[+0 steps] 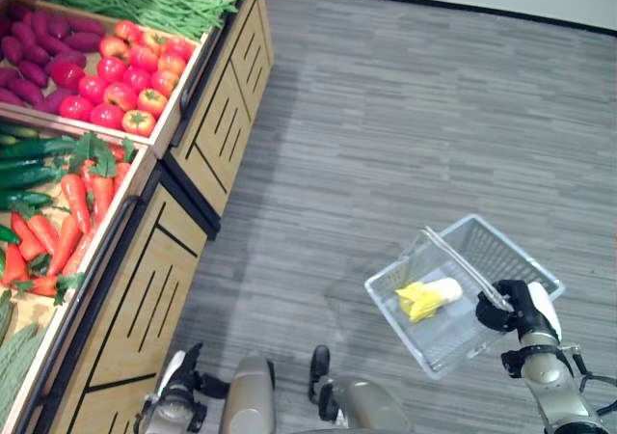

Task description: Get the vegetables into the basket

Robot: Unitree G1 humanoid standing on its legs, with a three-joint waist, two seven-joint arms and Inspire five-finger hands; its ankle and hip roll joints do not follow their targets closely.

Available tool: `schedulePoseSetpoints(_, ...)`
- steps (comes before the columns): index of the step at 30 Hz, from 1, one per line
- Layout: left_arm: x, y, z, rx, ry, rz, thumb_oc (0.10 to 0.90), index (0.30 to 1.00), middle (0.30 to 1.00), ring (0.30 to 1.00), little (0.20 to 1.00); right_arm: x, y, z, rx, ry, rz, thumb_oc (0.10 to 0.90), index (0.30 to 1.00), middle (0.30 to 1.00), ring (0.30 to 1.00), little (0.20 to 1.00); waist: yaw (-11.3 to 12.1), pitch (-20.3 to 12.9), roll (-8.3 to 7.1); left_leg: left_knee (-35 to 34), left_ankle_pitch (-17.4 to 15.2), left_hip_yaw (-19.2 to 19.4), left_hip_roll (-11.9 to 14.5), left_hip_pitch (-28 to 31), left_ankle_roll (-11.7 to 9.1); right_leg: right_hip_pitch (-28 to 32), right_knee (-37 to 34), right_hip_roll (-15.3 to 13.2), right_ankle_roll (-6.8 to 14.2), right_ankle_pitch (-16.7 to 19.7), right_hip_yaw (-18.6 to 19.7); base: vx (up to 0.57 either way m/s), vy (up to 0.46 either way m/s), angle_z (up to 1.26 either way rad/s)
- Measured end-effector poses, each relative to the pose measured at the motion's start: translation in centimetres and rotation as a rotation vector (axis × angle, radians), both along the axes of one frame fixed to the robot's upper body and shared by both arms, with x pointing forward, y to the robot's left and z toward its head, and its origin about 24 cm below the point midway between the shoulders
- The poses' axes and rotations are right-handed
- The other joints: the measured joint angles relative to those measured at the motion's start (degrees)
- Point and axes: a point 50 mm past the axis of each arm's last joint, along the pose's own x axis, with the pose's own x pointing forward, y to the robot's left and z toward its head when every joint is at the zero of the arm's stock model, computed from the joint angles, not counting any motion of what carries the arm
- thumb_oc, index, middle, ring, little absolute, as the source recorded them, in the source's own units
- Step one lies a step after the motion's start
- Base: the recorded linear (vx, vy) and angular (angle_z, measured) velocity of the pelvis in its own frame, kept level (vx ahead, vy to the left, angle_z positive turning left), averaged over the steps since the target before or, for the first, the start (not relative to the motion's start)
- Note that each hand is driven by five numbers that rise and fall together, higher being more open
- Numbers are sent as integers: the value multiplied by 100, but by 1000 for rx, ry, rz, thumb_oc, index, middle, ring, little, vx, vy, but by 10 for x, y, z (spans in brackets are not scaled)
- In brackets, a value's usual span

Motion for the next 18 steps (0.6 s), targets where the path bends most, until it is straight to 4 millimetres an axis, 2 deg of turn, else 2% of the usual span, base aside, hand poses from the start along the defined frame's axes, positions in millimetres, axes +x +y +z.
schedulePoseSetpoints(1, -8, -4, -6, -13, 34, 13, 900, 1000, 1000, 1000, 1000, 4, 2, -2, 11, 0, -5, 400, 300, 300, 300, 300, 111, 30, 228, -940, 235, -104, 174, 12, 18, 167, 76, 140, 425, -382, -174, 543, 141, -136)
schedulePoseSetpoints(2, -18, -8, -10, -21, 61, 30, 900, 1000, 1000, 1000, 1000, 7, 3, -1, 9, -3, 4, 400, 300, 300, 300, 300, 295, 23, 367, -1473, 428, -247, 312, 102, -35, 56, 391, 208, 287, -395, -197, 266, 59, -141)
schedulePoseSetpoints(3, -31, -8, -15, -22, 106, 36, 900, 1000, 1000, 1000, 1000, 10, 6, 2, 3, -11, 26, 400, 300, 300, 300, 300, 347, 24, 354, -1616, 704, -266, 348, 102, -112, 251, 311, 227, -551, -239, -142, 397, 121, -97)
schedulePoseSetpoints(4, -40, -10, -20, -30, 152, 47, 900, 1000, 1000, 1000, 1000, 8, 5, 2, -3, -10, 29, 400, 300, 300, 300, 300, 196, 10, 484, -1540, 844, -269, 371, 44, -86, 533, 153, 374, -454, -267, -187, 350, 166, -53)
schedulePoseSetpoints(5, -48, -8, -22, -29, 175, 55, 900, 1000, 1000, 1000, 1000, -3, 3, -5, -3, 26, 21, 400, 300, 300, 300, 300, 129, -99, 379, -1511, 965, -290, 277, 82, 20, 663, 76, 393, -465, -379, -124, 350, 168, -15)
schedulePoseSetpoints(8, -50, -6, -22, -24, 176, 57, 900, 1000, 1000, 1000, 1000, -18, -5, -9, -24, 72, 8, 400, 300, 300, 300, 300, 56, -215, 307, -1379, 1163, -79, -27, 399, 326, 869, -15, 348, -337, -445, 59, 270, 162, -24)
schedulePoseSetpoints(9, -49, -6, -22, -24, 173, 56, 900, 1000, 1000, 1000, 1000, -19, -6, -9, -25, 79, 5, 400, 300, 300, 300, 300, 33, -235, 287, -1424, 1189, -52, -120, 484, 367, 887, -14, 331, -289, -474, 90, 282, 191, -22)
schedulePoseSetpoints(10, -42, -9, -21, -31, 155, 50, 900, 1000, 1000, 1000, 1000, -21, -7, -10, -28, 91, -1, 400, 300, 300, 300, 300, 13, -279, 248, -1784, 1265, 186, -441, 850, 617, 936, 81, 280, -153, -555, 238, 248, 182, -33)
schedulePoseSetpoints(11, -42, -11, -21, -35, 153, 44, 900, 1000, 1000, 1000, 1000, -22, -7, -10, -29, 93, 3, 400, 300, 300, 300, 300, 20, -321, 330, -1974, 1619, 228, -482, 1047, 879, 950, 250, 393, 13, -669, 305, 225, 183, -33)
schedulePoseSetpoints(12, -41, -8, -20, -25, 147, 32, 900, 1000, 1000, 1000, 1000, -23, -3, -15, -15, 100, 1, 400, 300, 300, 300, 300, -14, -328, 321, -2110, 1657, 264, -469, 1223, 1011, 915, 543, 430, 235, -826, 345, 199, 185, -3)
schedulePoseSetpoints(13, -29, -11, -16, -21, 114, 6, 900, 1000, 1000, 1000, 1000, -24, 0, -15, -10, 100, 22, 400, 300, 300, 300, 300, -56, -356, 271, -2218, 1595, 137, -527, 1394, 1184, 711, 1191, 112, 348, -1250, 409, 152, 182, 8)
schedulePoseSetpoints(14, -25, -13, -15, -24, 96, -5, 900, 1000, 1000, 1000, 1000, -24, -1, -14, -14, 95, 28, 400, 300, 300, 300, 300, -57, -394, 268, -2206, 1552, 145, -570, 1396, 1217, 661, 1249, -98, 386, -1298, 459, 139, 190, 12)
schedulePoseSetpoints(15, -16, -15, -11, -29, 56, -23, 900, 1000, 1000, 1000, 1000, -17, -1, -9, -20, 70, 30, 400, 300, 300, 300, 300, -83, -429, 222, -2193, 1520, 127, -701, 1373, 1209, 584, 1158, -541, 586, -1229, 597, 131, 182, 10)
schedulePoseSetpoints(16, -8, -15, -8, -26, 31, -33, 900, 1000, 1000, 1000, 1000, -15, -1, -8, -23, 60, 29, 400, 300, 300, 300, 300, -112, -449, 187, -2162, 1469, 112, -747, 1330, 1158, 577, 1052, -722, 694, -1183, 691, 112, 147, 30)
schedulePoseSetpoints(17, 4, -14, -3, -19, 0, -40, 900, 1000, 1000, 1000, 1000, -14, 0, -8, -21, 59, 29, 400, 300, 300, 300, 300, -121, -448, 134, -2142, 1434, 33, -803, 1284, 1102, 586, 1046, -785, 760, -1245, 824, 104, 134, 26)
schedulePoseSetpoints(18, 16, -12, 3, -8, -36, -46, 900, 1000, 1000, 1000, 1000, -8, 2, -8, -17, 55, 36, 400, 300, 300, 300, 300, -12, -435, 43, -2095, 1395, 49, -812, 1225, 1054, 561, 1022, -795, 759, -1233, 759, 104, 124, 16)
